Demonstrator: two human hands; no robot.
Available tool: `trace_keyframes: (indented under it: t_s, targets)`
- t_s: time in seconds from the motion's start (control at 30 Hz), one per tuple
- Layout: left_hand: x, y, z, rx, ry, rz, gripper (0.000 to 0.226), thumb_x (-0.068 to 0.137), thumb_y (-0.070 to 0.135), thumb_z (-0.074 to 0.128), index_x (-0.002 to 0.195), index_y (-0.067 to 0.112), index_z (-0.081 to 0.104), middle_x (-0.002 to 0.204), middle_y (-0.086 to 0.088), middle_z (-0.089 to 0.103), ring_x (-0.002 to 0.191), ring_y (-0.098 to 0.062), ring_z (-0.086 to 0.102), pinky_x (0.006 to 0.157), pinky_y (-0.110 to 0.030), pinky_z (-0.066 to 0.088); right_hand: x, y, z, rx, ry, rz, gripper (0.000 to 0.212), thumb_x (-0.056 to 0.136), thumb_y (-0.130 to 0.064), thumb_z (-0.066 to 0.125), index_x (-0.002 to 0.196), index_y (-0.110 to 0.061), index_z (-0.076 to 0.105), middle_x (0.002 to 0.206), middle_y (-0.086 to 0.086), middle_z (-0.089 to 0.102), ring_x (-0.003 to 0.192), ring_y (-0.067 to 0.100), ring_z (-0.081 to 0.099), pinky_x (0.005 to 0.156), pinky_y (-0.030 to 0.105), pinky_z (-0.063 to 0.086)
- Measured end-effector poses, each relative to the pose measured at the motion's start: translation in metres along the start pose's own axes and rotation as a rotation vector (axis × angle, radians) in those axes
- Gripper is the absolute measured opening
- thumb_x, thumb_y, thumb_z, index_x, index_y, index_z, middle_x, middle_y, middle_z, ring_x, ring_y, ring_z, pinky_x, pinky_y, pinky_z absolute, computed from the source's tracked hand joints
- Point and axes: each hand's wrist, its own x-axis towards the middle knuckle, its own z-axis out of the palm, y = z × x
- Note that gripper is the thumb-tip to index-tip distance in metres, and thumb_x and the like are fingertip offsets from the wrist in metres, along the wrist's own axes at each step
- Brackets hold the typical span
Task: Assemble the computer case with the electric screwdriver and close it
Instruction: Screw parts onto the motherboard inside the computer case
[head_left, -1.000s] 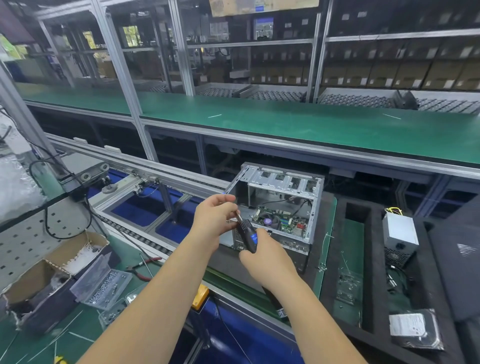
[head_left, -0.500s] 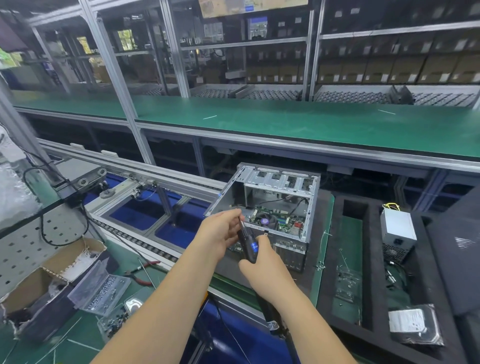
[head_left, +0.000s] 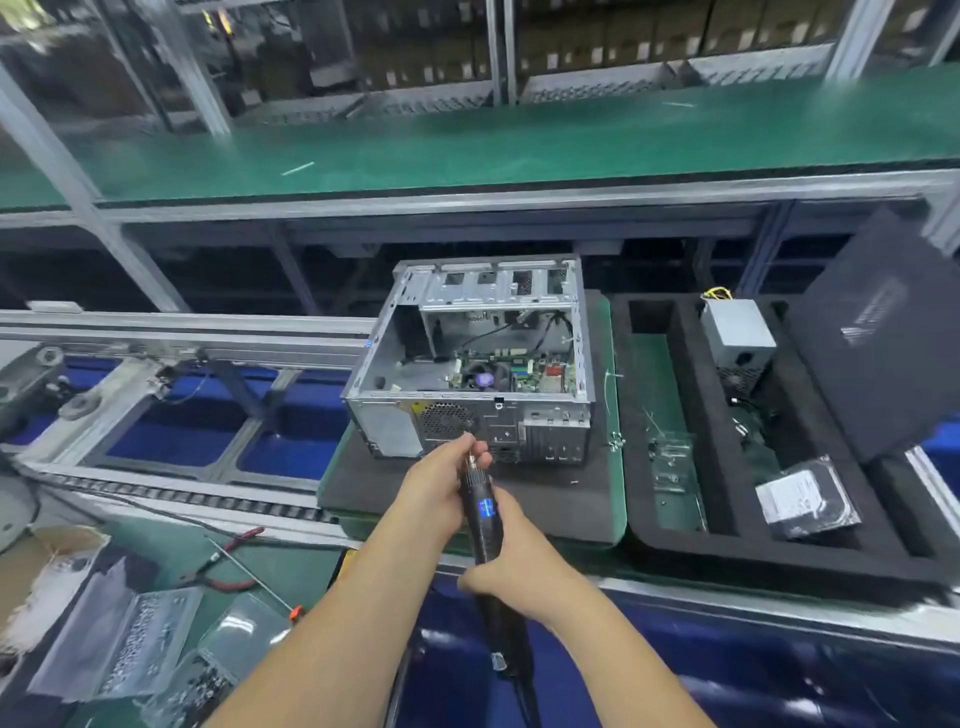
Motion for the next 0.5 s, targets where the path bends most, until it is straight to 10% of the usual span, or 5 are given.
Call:
trace_keyframes:
  t_s: [0.23,0.4,0.5]
  targets:
    - [0.056,-0.02,-0.03,-0.012,-0.2,-0.19,0.028,0.105,0.021,0.055,0.081,0.006,0.06,0.056,-0.001,0.062,0.045,-0.012,0.058,0.054,-0.024,0.052,0.018,0.024,0.055,0.155,0.104,-0.021,0.129,0.067,-0.019,0.088,0.154,-0.065,0.004,0.142,-0.038,0.038,0.106,-0.025,0.053,0.075,0.011,0.054]
    - [0.077,-0.026,-0.037,0.044,-0.249,-0.241,0.026,0.104,0.019,0.056,0.082,0.007,0.06,0.065,-0.001,0.059,0.057,-0.013,0.055,0.054,-0.024,0.053,0.027,0.032,0.085,0.091,0.309,0.102,0.109,0.07,-0.021,0.079,0.148,-0.063,0.017,0.112,-0.009,0.062,0.087,0.009,0.067,0.077,0.036,0.063]
    - [0.085,-0.026,-0.032,0.052,-0.256,-0.249,0.024,0.104,0.017,0.057,0.082,0.008,0.058,0.069,-0.002,0.057,0.059,-0.015,0.053,0.051,-0.023,0.053,0.031,0.036,0.085,0.066,0.363,0.051,0.119,0.068,-0.023,0.077,0.141,-0.08,0.003,0.104,-0.015,0.066,0.074,0.01,0.067,0.063,0.029,0.058]
